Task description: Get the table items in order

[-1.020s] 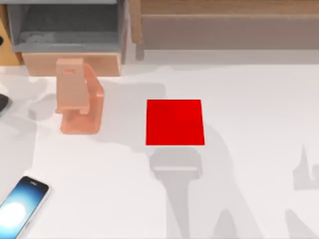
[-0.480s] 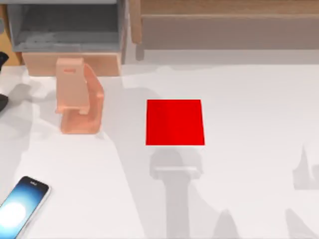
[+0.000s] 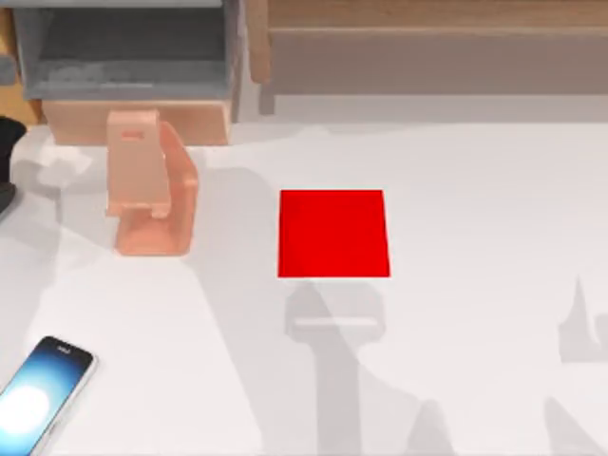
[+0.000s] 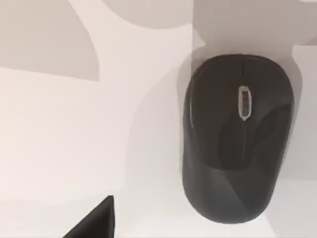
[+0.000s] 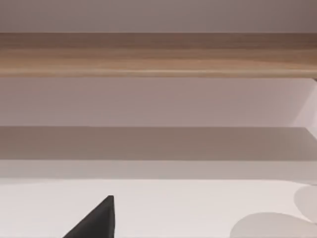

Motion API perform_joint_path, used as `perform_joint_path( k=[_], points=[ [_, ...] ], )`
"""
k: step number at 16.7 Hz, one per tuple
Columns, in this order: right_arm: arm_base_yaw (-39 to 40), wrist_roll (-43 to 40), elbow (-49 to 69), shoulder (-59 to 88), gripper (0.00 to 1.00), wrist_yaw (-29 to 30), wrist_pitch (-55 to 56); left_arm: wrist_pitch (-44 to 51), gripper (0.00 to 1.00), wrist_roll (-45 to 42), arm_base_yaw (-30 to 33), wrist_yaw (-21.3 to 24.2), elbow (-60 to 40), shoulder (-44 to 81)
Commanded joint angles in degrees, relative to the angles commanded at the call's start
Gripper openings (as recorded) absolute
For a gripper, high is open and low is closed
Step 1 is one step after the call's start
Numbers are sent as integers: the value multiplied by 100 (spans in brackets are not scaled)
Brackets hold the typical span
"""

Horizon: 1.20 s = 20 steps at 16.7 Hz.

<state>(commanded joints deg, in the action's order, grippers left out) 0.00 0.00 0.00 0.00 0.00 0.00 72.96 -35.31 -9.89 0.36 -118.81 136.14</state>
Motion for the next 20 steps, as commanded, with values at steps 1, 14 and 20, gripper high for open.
perform_joint_path(
  k=[1,14,20],
  points=[
    [0,0,0,0,100,0,0,-275,100,-3,-4,0,207,34],
    [0,0,0,0,100,0,0,-1183,70,-23,-22,2,979,188],
    [0,0,0,0,100,0,0,-1183,25,-23,-22,2,979,188]
  ],
)
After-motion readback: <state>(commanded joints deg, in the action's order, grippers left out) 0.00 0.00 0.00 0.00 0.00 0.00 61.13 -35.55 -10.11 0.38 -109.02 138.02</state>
